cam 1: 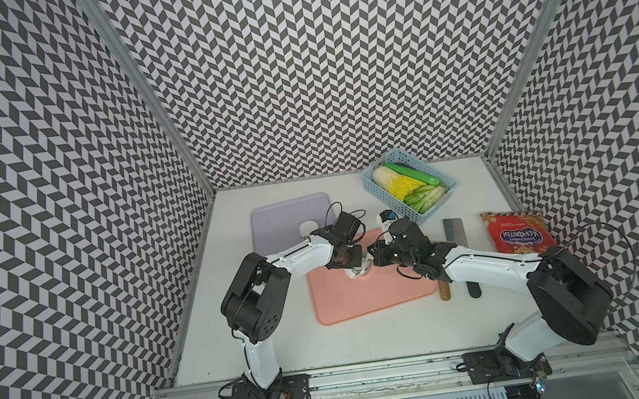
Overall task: Roll out the dumpling wrappers from the dough
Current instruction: Remove the dumpling wrapper from the work surface.
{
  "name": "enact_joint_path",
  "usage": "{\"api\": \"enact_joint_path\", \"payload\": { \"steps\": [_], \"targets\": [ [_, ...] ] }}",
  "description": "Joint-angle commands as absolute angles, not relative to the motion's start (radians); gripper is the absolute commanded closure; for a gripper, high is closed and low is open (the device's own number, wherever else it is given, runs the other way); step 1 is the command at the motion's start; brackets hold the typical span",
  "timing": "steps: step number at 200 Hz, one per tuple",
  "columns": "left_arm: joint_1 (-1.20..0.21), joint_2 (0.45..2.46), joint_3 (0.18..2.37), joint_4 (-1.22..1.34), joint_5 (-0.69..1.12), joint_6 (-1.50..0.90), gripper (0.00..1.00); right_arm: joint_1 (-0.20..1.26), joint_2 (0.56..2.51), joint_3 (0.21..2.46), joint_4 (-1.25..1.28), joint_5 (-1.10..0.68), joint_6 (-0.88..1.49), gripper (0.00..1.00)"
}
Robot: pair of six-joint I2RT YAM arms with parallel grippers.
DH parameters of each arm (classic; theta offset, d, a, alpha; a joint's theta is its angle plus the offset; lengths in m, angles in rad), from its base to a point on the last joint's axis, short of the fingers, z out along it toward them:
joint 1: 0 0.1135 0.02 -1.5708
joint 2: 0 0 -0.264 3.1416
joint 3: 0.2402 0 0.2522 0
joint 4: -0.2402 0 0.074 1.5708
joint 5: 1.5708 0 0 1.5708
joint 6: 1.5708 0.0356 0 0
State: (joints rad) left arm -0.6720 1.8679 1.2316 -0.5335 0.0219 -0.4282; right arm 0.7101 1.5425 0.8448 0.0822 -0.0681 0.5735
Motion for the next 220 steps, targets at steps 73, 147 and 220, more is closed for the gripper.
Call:
{"api": "enact_joint_path", "payload": {
  "steps": [73,147,220],
  "targets": [
    [-0.673,1.804,1.226,-0.563,0.021,-0.42,0.75,0.707,1.563,0.868,0.15,-0.116,0.549,1.0],
    [-0.643,1.651,1.155,-0.558,-0.002,-0.439,0.66,0.713,1.604,0.915,0.146,-0.159,0.535,1.0],
    [-0.663,1.465,0.984,-0.349,0.116,-0.468,0.49,0.716,1.598,0.924,0.135,-0.182,0.535,1.0]
  ]
}}
